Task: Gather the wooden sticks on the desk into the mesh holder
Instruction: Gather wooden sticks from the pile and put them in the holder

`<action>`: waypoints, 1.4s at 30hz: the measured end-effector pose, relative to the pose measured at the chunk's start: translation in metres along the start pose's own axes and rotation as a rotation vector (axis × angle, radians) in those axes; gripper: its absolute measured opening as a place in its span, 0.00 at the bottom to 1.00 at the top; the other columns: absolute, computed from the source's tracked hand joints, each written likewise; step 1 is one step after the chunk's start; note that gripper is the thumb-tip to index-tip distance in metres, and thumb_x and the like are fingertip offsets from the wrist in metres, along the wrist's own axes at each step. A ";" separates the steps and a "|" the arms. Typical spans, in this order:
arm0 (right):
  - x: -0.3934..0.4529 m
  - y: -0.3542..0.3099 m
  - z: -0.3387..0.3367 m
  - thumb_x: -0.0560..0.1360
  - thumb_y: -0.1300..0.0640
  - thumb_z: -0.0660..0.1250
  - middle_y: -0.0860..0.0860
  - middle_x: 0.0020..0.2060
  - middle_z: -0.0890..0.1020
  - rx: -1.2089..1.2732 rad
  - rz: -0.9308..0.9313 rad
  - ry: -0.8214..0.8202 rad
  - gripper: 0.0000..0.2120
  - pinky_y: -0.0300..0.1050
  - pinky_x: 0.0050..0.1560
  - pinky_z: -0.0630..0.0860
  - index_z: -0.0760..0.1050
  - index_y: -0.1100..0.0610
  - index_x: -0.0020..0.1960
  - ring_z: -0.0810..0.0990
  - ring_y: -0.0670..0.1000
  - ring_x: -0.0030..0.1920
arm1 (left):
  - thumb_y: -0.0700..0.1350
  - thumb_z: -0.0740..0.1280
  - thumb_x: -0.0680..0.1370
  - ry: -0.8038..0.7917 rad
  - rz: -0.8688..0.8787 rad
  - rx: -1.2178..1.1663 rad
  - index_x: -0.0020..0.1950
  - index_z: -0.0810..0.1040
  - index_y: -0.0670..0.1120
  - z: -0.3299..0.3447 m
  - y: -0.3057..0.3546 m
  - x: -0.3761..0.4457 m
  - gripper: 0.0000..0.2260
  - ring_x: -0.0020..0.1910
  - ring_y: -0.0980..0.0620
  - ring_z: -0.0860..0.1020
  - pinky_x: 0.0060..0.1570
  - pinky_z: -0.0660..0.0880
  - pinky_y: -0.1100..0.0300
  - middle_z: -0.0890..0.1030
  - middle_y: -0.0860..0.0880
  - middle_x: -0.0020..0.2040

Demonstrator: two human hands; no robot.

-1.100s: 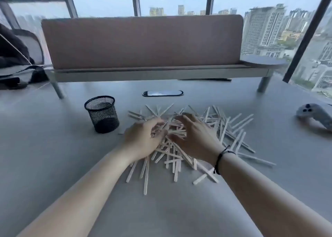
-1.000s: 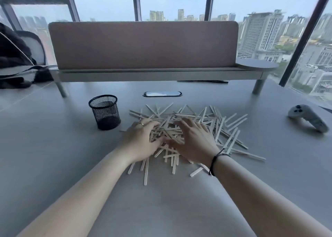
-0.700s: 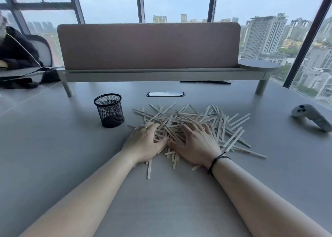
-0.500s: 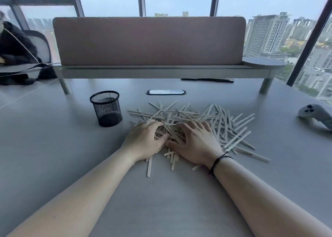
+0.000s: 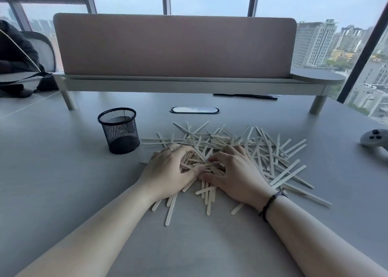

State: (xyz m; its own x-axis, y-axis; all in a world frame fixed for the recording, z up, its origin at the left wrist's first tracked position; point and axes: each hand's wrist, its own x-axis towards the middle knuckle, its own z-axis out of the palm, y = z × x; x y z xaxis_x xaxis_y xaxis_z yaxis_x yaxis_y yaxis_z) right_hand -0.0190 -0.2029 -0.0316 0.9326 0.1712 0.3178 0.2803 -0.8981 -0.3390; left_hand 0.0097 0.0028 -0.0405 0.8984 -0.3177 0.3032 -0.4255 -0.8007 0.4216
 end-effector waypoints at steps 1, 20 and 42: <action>0.000 0.000 0.000 0.66 0.26 0.61 0.44 0.51 0.76 0.013 0.002 -0.003 0.30 0.50 0.63 0.68 0.78 0.43 0.59 0.68 0.50 0.59 | 0.76 0.58 0.70 0.001 -0.003 -0.008 0.66 0.73 0.60 0.000 0.000 0.000 0.31 0.61 0.52 0.77 0.65 0.70 0.49 0.76 0.57 0.62; -0.002 0.004 -0.007 0.74 0.41 0.68 0.46 0.51 0.79 0.013 -0.032 0.014 0.16 0.43 0.56 0.68 0.80 0.50 0.55 0.76 0.51 0.54 | 0.77 0.61 0.66 -0.003 -0.103 0.081 0.76 0.65 0.54 -0.005 0.005 -0.003 0.44 0.69 0.47 0.71 0.66 0.70 0.50 0.78 0.52 0.67; 0.003 0.000 0.002 0.75 0.54 0.69 0.46 0.44 0.79 0.158 -0.102 0.160 0.09 0.43 0.52 0.71 0.80 0.51 0.55 0.77 0.51 0.49 | 0.41 0.62 0.79 0.026 -0.015 0.289 0.56 0.77 0.46 -0.002 0.024 -0.009 0.07 0.55 0.41 0.77 0.46 0.73 0.51 0.79 0.46 0.54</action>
State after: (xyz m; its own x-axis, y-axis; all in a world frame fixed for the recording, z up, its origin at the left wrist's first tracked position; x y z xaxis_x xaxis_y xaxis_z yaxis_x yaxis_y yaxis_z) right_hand -0.0155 -0.2016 -0.0322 0.8533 0.1802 0.4894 0.4151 -0.8028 -0.4281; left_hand -0.0086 -0.0130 -0.0313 0.8997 -0.2948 0.3221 -0.3603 -0.9178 0.1665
